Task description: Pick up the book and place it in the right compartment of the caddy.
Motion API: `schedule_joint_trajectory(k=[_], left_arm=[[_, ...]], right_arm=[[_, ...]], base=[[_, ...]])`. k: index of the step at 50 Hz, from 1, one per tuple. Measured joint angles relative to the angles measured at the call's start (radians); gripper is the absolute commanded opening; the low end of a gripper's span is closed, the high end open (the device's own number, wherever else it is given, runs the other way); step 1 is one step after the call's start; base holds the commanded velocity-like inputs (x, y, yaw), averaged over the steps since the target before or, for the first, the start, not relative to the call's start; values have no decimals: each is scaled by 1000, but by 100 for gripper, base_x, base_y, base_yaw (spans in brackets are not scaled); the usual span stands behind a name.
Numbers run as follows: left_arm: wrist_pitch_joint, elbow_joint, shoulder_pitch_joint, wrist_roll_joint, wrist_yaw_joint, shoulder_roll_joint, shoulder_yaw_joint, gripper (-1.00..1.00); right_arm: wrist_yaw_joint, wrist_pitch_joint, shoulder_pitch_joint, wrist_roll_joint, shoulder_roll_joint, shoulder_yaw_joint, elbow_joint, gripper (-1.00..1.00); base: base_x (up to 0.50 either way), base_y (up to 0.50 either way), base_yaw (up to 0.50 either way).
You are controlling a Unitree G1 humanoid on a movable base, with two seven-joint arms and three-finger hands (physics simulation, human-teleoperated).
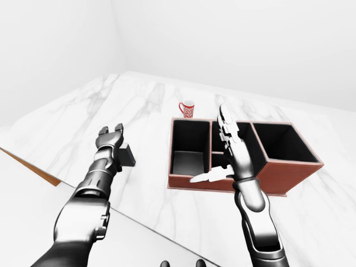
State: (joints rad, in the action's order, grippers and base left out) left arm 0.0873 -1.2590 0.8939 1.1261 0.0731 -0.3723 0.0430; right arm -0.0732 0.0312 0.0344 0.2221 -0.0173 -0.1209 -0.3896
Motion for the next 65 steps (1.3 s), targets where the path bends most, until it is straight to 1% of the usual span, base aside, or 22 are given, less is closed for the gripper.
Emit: schedule_joint_trajectory(k=[14,29,53,65], left_arm=[[0,-49,22,12,31,9,8,100],[0,-79,36,29,54,12,4,100],[0,-103,21,14,91,22,-19,100],[0,-111,-2,17,107,38,-18,100]], right_arm=[[-1,5,3,-2,0,0,-5,100],[-4,11,9,-4,-1,1,-8,100],[-3,-4,0,-5,-1,-3,5,100],[-4,-11,-4,-5,-1,-4,9,100]], base=[[0,0,0],[0,0,0],[0,0,0],[0,0,0]])
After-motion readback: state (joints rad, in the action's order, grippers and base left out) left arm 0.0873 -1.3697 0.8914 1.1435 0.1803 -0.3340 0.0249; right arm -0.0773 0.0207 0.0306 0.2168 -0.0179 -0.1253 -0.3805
